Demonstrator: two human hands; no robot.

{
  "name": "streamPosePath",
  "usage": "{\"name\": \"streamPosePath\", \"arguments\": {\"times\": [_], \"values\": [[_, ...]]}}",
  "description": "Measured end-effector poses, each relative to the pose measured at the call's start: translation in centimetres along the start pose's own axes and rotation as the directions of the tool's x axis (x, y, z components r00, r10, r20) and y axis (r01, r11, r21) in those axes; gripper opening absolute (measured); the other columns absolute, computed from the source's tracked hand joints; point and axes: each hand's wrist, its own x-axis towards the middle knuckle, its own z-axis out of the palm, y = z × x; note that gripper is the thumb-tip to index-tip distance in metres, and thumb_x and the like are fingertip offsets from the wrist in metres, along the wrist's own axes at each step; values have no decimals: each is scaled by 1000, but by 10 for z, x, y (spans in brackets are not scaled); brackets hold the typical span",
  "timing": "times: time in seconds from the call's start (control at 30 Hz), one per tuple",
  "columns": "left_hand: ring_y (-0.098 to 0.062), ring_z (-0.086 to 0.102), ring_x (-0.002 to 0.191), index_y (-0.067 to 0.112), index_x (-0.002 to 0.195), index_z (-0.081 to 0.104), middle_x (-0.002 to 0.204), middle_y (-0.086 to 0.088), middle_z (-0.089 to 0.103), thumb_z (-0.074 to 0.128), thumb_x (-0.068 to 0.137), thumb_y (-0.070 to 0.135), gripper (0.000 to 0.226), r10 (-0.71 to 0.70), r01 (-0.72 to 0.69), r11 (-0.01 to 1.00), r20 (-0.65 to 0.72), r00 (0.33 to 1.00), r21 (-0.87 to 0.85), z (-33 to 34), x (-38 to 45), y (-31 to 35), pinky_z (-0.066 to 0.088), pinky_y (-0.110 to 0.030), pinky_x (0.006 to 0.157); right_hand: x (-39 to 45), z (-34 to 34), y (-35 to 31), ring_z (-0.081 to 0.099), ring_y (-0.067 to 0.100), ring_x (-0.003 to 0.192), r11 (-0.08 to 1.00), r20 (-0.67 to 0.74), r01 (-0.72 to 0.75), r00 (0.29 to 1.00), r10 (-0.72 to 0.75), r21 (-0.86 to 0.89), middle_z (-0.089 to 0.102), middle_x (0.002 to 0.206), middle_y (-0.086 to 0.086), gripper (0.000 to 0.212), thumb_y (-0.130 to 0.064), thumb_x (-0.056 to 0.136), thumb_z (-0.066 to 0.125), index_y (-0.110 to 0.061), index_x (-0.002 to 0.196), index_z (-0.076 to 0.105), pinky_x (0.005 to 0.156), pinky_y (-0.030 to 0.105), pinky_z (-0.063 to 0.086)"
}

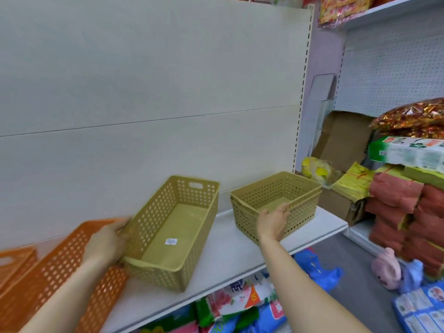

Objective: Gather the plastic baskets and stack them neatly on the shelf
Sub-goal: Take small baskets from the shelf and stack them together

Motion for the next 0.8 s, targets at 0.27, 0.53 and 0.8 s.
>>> {"name": "streamPosePath", "arguments": {"times": [0.27,0.53,0.8], "values": [[-33,65,116,30,139,59,128,-13,69,55,94,14,48,-40,30,986,-55,998,-163,-30,-48,24,51,-38,95,-122,-8,-33,22,23,147,950,345,237,890,-296,203,23,160,3,76,-50,95,49,-13,155,19,116,39,21],[-25,72,85,42,144,49,119,-5,73,50,97,9,58,-50,18,966,-119,992,-258,-49,-84,4,61,-44,77,-197,9,-29,60,11,109,908,423,199,834,-354,369,60,132,-9,52,-13,96,44,-34,144,40,90,35,53],[-25,73,79,38,146,48,89,9,69,49,102,13,51,92,-123,962,-132,987,-242,-68,-110,6,61,-45,72,-200,0,-34,68,17,87,908,418,111,860,-292,405,71,104,-6,51,3,91,38,-34,119,59,76,42,59]]}}
